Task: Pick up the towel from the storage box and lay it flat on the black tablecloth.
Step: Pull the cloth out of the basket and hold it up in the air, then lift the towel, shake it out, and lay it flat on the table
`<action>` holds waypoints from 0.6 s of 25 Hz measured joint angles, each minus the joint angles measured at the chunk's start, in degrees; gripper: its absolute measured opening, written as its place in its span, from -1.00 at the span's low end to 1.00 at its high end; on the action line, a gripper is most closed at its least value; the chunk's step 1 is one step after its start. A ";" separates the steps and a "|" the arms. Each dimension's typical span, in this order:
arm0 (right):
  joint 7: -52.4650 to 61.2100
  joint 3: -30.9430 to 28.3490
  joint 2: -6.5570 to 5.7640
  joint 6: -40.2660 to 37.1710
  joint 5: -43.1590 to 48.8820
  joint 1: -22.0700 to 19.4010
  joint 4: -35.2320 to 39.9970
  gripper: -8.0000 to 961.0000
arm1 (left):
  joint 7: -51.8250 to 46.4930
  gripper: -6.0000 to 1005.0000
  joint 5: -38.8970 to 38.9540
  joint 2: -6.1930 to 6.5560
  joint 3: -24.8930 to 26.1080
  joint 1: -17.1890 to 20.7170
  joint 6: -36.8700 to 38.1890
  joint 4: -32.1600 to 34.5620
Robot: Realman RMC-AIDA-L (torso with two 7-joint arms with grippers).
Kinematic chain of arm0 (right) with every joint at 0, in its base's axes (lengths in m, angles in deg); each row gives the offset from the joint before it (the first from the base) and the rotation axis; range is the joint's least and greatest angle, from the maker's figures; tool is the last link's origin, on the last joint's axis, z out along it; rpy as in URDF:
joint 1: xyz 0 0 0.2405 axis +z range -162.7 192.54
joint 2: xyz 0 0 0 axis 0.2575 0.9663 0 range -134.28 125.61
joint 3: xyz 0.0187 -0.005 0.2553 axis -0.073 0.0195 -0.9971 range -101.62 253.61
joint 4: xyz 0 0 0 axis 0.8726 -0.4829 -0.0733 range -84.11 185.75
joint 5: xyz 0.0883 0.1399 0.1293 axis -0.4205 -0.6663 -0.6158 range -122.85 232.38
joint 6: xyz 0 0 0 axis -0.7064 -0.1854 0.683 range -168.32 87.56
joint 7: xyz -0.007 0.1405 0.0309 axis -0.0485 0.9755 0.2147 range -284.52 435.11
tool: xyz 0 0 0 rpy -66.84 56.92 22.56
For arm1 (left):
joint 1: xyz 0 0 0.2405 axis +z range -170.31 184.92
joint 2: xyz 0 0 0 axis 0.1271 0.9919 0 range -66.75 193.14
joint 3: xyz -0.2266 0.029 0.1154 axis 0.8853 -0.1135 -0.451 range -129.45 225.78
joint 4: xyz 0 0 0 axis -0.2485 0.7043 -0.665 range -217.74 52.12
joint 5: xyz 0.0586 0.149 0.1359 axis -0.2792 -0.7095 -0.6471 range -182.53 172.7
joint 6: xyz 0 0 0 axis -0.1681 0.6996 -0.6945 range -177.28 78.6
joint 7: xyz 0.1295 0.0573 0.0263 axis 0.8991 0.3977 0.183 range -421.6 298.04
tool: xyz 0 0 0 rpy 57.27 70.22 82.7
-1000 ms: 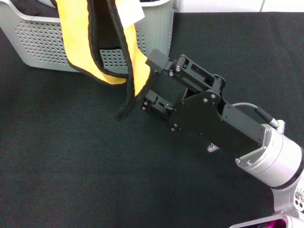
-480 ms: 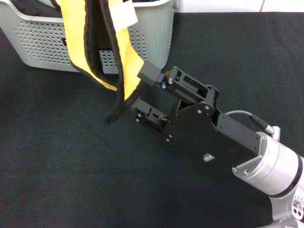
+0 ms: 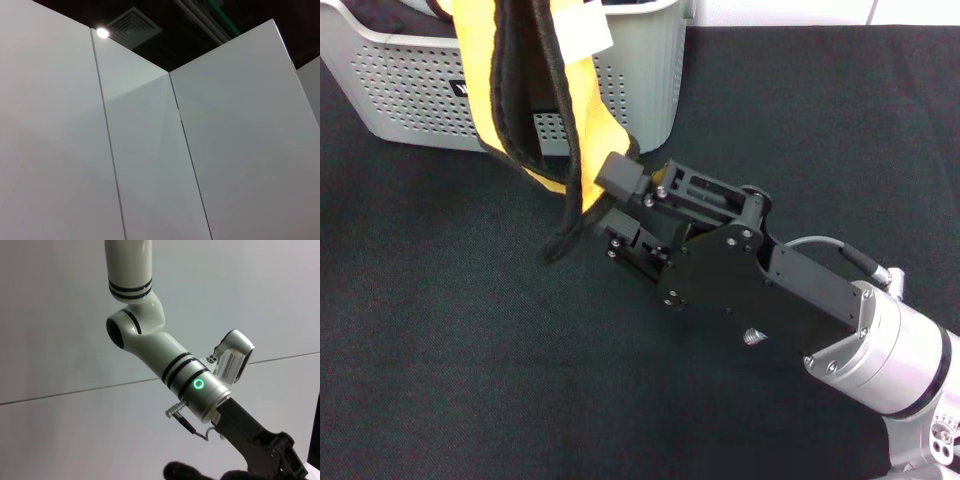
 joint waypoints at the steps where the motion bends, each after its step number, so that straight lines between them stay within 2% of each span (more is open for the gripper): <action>1: 0.00 0.15 0.00 0.01 0.00 0.13 -0.06 -0.11 | 0.00 -0.91 0.00 0.00 0.00 0.02 0.00 0.00; 7: 0.24 0.20 0.00 -0.18 -0.48 0.24 -0.10 -0.42 | 0.00 -0.91 0.00 0.00 -0.05 0.15 0.00 -0.18; 15: 6.58 -0.04 0.00 -0.43 -4.21 -0.53 0.49 -0.59 | 0.35 -0.91 -0.44 0.14 -0.03 0.27 0.67 -2.87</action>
